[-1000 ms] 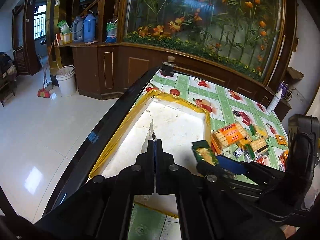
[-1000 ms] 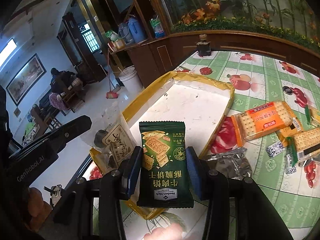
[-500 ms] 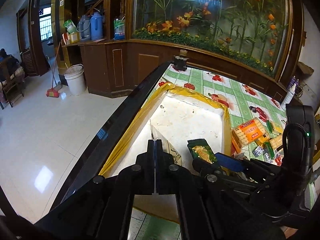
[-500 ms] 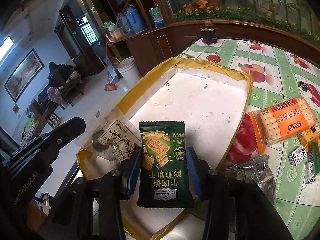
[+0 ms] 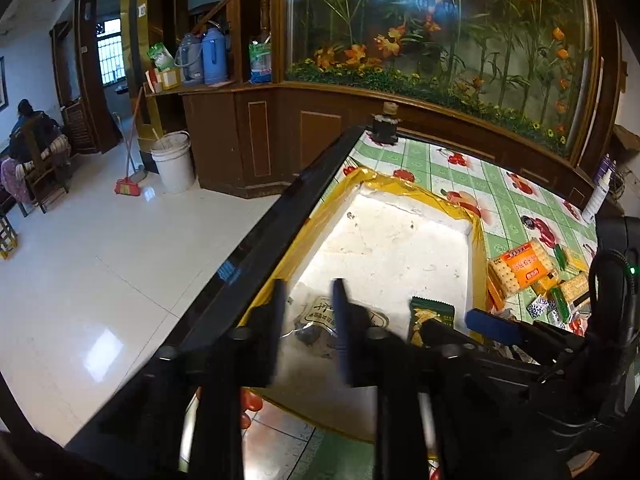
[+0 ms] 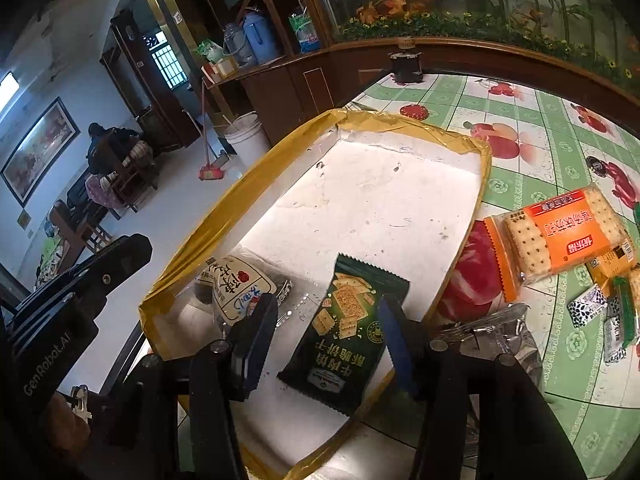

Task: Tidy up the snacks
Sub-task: 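Lower both snacks into the tray and open both tools, then withdraw both tools from the tray back toward the remaining snacks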

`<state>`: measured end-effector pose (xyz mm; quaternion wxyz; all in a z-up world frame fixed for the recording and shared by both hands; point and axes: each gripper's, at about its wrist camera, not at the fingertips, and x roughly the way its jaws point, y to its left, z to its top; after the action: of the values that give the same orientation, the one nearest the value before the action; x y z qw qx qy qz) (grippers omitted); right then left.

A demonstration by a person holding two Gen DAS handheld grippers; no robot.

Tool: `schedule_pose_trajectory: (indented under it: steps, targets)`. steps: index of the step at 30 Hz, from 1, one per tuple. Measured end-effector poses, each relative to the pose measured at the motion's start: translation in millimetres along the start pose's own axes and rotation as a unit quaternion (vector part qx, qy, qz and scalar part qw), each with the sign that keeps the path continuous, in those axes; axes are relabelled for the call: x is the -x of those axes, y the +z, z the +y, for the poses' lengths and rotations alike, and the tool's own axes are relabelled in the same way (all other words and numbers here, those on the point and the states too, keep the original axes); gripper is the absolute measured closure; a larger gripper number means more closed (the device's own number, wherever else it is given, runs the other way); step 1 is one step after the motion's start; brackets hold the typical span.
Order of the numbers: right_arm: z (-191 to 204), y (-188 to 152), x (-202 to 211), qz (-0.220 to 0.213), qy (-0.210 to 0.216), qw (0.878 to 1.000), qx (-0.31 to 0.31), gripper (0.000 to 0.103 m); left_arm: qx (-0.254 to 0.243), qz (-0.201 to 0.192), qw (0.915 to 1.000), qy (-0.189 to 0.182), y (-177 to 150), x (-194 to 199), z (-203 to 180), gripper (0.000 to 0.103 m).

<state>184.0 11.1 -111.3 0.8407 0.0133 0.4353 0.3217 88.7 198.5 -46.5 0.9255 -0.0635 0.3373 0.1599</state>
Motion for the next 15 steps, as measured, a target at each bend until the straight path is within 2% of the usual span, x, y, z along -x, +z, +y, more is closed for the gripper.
schedule_pose_trajectory:
  steps: [1,2,7,12,15]
  targets:
    - [-2,-1,4,-0.003,0.0,1.0,-0.004,0.044,0.001,-0.009,1.0,0.003,0,5,0,0.053]
    - [-4,-2,9,-0.006,0.001,1.0,-0.008,0.043,0.001,-0.018,0.9998,0.005,0,10,0,0.05]
    - [-15,-9,34,-0.022,-0.005,1.0,-0.021,0.035,-0.01,-0.043,0.999,0.007,1,32,-7,0.05]
    - [-32,-22,62,-0.035,-0.02,0.998,-0.04,0.033,-0.016,-0.061,0.998,0.002,2,52,-16,0.05]
    - [-47,-31,80,-0.043,-0.029,0.997,-0.058,0.028,-0.02,-0.072,0.9972,-0.001,2,64,-21,0.046]
